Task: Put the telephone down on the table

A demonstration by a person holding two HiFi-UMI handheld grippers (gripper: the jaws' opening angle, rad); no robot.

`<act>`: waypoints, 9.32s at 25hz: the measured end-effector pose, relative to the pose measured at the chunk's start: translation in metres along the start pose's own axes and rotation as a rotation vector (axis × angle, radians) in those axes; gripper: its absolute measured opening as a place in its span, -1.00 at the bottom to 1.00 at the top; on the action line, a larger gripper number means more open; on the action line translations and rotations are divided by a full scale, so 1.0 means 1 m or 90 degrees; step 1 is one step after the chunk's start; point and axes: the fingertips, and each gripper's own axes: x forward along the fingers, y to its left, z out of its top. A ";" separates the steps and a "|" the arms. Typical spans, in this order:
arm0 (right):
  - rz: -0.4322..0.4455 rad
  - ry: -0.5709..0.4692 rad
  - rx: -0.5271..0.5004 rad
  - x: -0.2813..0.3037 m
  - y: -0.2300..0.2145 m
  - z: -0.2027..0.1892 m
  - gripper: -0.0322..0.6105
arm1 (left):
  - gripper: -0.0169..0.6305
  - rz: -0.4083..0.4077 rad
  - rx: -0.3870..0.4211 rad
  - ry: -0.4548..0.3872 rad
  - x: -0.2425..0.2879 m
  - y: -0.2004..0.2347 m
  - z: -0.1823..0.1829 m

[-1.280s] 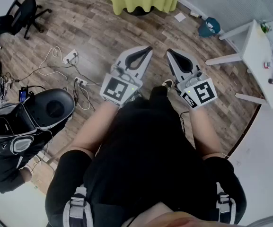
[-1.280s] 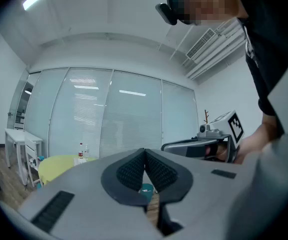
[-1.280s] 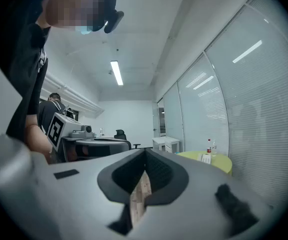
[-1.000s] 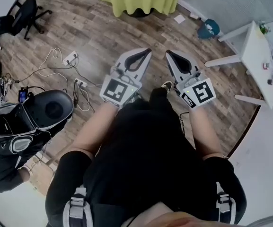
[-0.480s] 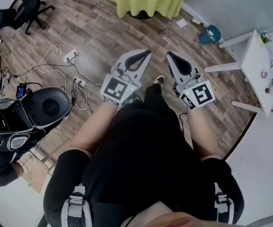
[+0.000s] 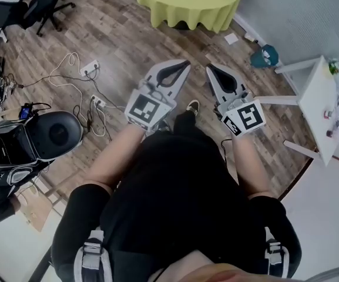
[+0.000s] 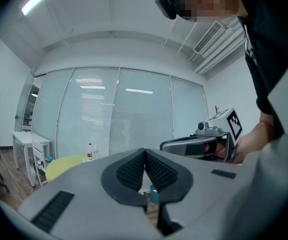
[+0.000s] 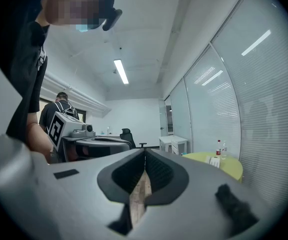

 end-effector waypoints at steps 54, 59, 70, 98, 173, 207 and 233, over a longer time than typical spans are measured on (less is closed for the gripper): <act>0.022 0.040 0.019 0.224 -0.227 0.009 -0.85 | -0.91 0.000 -0.013 0.029 0.206 0.241 0.007; 0.005 0.047 0.027 0.270 -0.232 0.008 -0.85 | -0.91 -0.015 -0.020 0.031 0.206 0.290 0.006; -0.004 0.051 0.017 0.314 -0.221 0.004 -0.85 | -0.91 -0.036 -0.026 0.031 0.196 0.329 -0.004; 0.027 0.051 0.023 0.386 -0.336 -0.002 -0.85 | -0.91 0.000 -0.007 0.050 0.295 0.414 -0.005; -0.385 0.370 0.160 0.602 -0.652 -0.266 -0.25 | -0.91 -0.202 -0.100 0.211 0.568 0.646 -0.189; -0.475 0.448 0.224 0.613 -0.666 -0.335 -0.21 | -0.91 -0.182 -0.134 0.243 0.564 0.677 -0.247; -0.478 0.394 0.252 0.631 -0.650 -0.261 -0.22 | -0.91 -0.178 -0.130 0.204 0.555 0.706 -0.202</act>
